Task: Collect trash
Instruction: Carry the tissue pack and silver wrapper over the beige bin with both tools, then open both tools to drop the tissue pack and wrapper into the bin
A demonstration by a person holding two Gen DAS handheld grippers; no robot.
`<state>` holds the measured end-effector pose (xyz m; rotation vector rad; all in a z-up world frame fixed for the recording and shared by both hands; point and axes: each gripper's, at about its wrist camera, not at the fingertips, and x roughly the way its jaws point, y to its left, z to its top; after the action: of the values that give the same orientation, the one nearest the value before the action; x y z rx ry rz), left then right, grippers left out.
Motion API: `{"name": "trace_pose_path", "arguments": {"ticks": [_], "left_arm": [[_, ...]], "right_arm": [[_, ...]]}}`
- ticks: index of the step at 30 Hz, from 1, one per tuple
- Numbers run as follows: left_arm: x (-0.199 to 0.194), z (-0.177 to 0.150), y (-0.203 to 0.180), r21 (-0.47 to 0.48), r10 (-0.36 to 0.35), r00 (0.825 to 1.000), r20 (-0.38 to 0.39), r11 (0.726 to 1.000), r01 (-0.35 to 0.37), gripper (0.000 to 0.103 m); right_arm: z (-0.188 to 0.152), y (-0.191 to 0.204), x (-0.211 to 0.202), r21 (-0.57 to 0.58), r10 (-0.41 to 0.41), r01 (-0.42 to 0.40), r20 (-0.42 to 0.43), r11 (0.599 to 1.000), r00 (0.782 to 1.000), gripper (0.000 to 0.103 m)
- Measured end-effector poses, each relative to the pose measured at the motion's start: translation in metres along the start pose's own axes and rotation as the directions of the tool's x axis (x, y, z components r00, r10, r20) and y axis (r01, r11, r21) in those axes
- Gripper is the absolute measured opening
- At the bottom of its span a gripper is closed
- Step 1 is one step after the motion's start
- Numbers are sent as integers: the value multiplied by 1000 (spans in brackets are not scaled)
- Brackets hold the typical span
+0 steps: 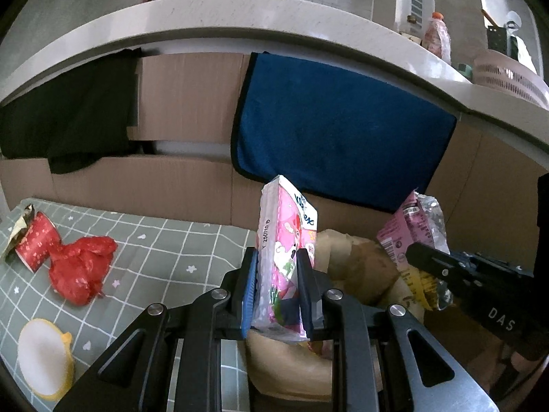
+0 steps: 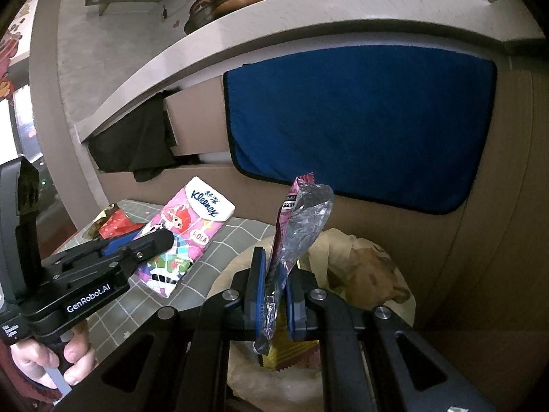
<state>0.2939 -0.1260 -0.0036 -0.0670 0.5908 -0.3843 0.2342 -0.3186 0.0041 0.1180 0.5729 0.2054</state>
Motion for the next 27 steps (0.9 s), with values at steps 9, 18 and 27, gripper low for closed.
{"name": "trace_pose_path", "arguments": {"ticks": [9,18,27], "left_arm": [[19,-7,-8,10,2,999,-45,1000,-2,23],[38,-15,-11,2,-13,996,-91,1000,13,23],[61,-11,7,-109,-190,967,-173,979,173,47]], "right_arm": [[-3,-6,6,14,-4,4,-14,1000,1000,10],[-6,-16,20,45,-2,4,-44,999,999,10],[-15,-38,30,147,-13,22,-58,989,998,52]]}}
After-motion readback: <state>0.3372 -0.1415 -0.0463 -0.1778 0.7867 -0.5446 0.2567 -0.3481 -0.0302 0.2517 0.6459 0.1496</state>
